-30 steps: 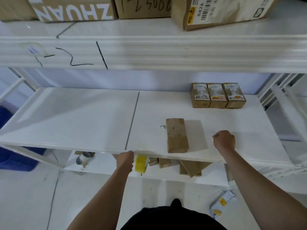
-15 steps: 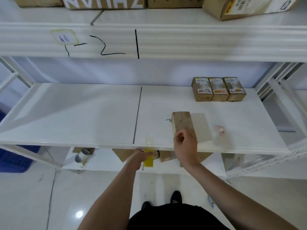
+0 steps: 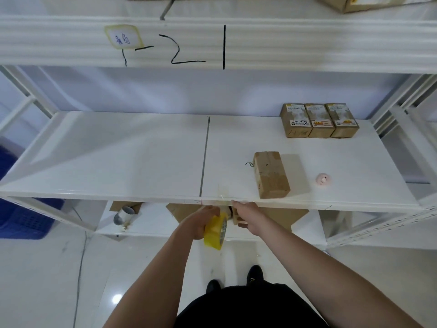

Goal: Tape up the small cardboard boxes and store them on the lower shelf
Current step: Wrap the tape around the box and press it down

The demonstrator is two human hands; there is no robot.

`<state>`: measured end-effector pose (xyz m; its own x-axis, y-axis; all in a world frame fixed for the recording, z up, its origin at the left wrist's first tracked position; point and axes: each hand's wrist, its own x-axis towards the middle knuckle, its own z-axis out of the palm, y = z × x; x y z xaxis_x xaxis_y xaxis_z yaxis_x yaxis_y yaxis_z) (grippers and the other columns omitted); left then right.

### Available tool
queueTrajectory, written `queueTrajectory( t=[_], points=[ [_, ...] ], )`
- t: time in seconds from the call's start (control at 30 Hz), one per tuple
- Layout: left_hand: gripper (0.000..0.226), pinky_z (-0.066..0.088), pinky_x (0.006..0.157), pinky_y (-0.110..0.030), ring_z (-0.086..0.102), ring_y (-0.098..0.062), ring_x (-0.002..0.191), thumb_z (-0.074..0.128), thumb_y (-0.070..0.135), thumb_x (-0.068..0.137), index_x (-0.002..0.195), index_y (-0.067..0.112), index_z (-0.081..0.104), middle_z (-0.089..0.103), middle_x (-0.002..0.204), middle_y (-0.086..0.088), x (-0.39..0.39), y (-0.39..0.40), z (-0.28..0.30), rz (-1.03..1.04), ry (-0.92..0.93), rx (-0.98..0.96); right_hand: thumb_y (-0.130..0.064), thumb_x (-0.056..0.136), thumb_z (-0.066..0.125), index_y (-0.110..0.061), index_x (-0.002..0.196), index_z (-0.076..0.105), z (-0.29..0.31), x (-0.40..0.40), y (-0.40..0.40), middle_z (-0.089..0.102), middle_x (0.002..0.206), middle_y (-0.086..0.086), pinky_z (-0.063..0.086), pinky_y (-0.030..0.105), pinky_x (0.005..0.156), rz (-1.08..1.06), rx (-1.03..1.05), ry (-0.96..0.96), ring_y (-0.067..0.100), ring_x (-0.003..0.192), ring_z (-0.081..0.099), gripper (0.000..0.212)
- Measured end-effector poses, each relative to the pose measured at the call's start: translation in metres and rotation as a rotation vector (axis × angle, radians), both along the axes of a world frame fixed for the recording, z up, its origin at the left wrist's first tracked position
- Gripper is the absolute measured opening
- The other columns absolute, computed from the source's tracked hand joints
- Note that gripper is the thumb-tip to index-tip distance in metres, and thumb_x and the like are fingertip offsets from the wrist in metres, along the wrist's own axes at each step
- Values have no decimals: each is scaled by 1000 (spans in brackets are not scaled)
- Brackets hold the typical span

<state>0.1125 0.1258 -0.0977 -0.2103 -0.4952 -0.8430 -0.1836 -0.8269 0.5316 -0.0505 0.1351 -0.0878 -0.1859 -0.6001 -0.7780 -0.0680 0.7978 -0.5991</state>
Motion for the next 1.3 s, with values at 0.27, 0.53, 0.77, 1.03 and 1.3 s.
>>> queueTrajectory(
  t=[0.27, 0.53, 0.77, 1.03, 1.3],
  points=[
    [42, 57, 90, -44, 67, -37, 104, 64, 21, 84, 123, 8, 58, 68, 118, -20, 9, 3, 22, 57, 10, 134, -27, 84, 82, -3, 104, 70, 5, 31, -12, 74, 98, 12, 57, 36, 73, -169, 49, -81, 27, 83, 67, 33],
    [40, 57, 95, -43, 72, -28, 105, 62, 42, 98, 119, 8, 67, 75, 112, -13, 5, 0, 34, -83, 32, 69, 4, 69, 72, -3, 81, 67, 28, 44, -20, 66, 73, 14, 45, 26, 48, -118, 111, 60, 24, 58, 55, 14],
    [27, 54, 99, -44, 69, -30, 99, 64, 28, 98, 115, 6, 65, 72, 116, -17, 8, -7, 47, -77, 35, 54, 5, 74, 80, -1, 83, 70, 40, 43, -27, 72, 78, 12, 53, 30, 56, -156, 56, 57, 25, 68, 65, 16],
    [50, 52, 102, -50, 68, -35, 106, 71, 41, 89, 128, 11, 63, 70, 119, -19, 39, -11, 46, -64, -43, -32, -4, 82, 72, -1, 83, 67, 57, 61, -32, 71, 73, 10, 50, 27, 60, -104, -69, 67, 21, 62, 64, 6],
    [32, 47, 105, -53, 60, -34, 116, 54, 48, 97, 123, 31, 65, 63, 126, -7, 62, -20, 74, -509, -341, -358, -1, 89, 74, 3, 95, 64, 70, 35, -29, 70, 78, 16, 63, 36, 59, -185, -77, -430, 26, 69, 70, 12]
  ],
)
